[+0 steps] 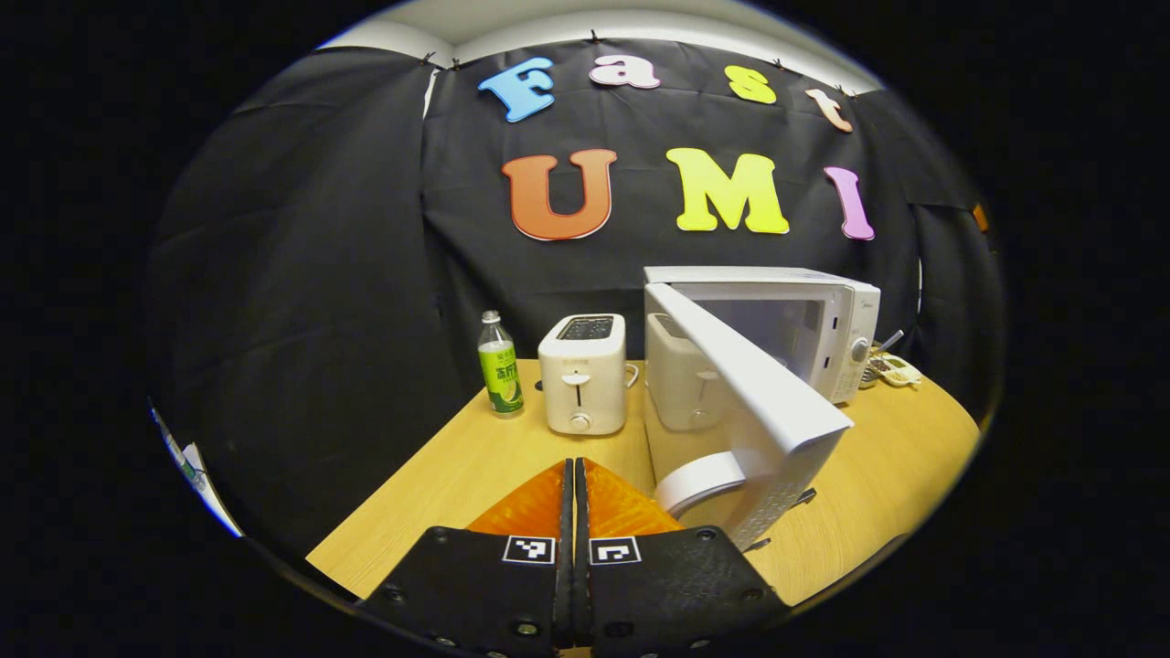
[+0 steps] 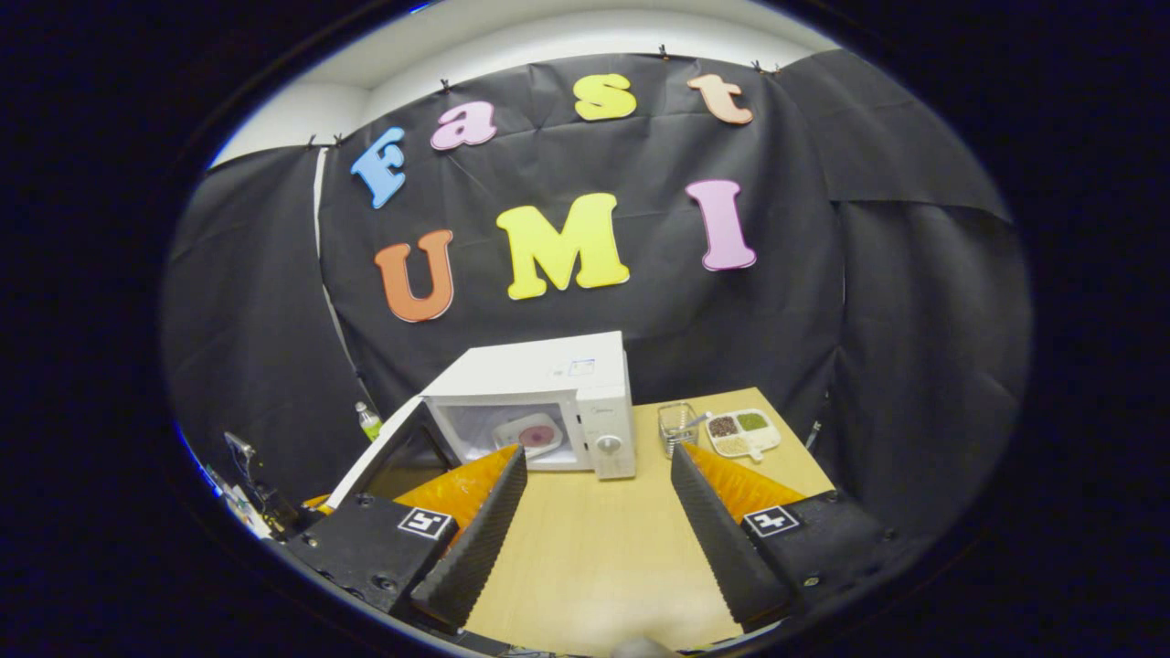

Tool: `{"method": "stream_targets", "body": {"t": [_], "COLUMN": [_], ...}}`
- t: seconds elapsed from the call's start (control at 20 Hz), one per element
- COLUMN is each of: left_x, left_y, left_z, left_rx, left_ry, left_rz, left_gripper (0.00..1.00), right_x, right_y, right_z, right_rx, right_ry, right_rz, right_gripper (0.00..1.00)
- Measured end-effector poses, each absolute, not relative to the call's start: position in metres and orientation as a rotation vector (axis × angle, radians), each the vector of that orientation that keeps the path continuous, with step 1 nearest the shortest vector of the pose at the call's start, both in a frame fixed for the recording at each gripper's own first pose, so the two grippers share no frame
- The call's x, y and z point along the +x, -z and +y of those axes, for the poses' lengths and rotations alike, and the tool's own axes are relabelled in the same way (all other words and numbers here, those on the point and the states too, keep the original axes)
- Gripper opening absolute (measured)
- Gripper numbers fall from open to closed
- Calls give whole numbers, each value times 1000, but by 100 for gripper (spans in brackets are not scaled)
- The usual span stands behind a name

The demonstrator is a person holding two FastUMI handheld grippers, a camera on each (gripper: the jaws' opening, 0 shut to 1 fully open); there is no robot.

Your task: Open the microwave oven with the left hand, put the food in, and close the microwave oven.

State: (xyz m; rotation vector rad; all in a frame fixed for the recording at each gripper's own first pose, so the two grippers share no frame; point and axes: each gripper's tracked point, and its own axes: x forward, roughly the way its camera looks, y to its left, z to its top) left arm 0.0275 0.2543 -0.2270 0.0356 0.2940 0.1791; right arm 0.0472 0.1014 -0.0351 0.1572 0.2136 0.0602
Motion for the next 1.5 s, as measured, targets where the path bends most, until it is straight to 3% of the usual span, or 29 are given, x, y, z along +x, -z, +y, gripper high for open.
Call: {"method": "stream_targets", "body": {"t": [0.1, 0.15, 0.2, 0.25, 0.3, 1.0, 1.05, 1.1, 1.5], "left_x": [28, 30, 30, 30, 30, 100, 109, 119, 194], "left_y": [227, 230, 232, 234, 234, 224, 224, 221, 215], "left_z": [245, 239, 230, 221, 210, 41, 31, 23, -29], "left_rx": [44, 30, 25, 30, 35, 109, 110, 112, 134], "left_ry": [-162, -151, -138, -125, -107, 189, 202, 213, 253], "left_rz": [292, 292, 296, 298, 296, 253, 248, 244, 222], "left_gripper": [0, 0, 0, 0, 0, 0, 0, 0, 0], "right_x": [45, 45, 45, 45, 45, 51, 53, 55, 70], "right_y": [34, 35, 38, 38, 39, 42, 41, 41, 36], "right_z": [97, 94, 92, 90, 88, 36, 32, 28, -6], "right_rx": [170, 166, 164, 167, 172, 181, 183, 187, 182], "right_ry": [-60, -59, -60, -61, -59, -23, -19, -17, 8], "right_rz": [213, 218, 223, 227, 228, 256, 258, 260, 273], "right_gripper": [100, 92, 100, 92, 100, 100, 92, 100, 100]}}
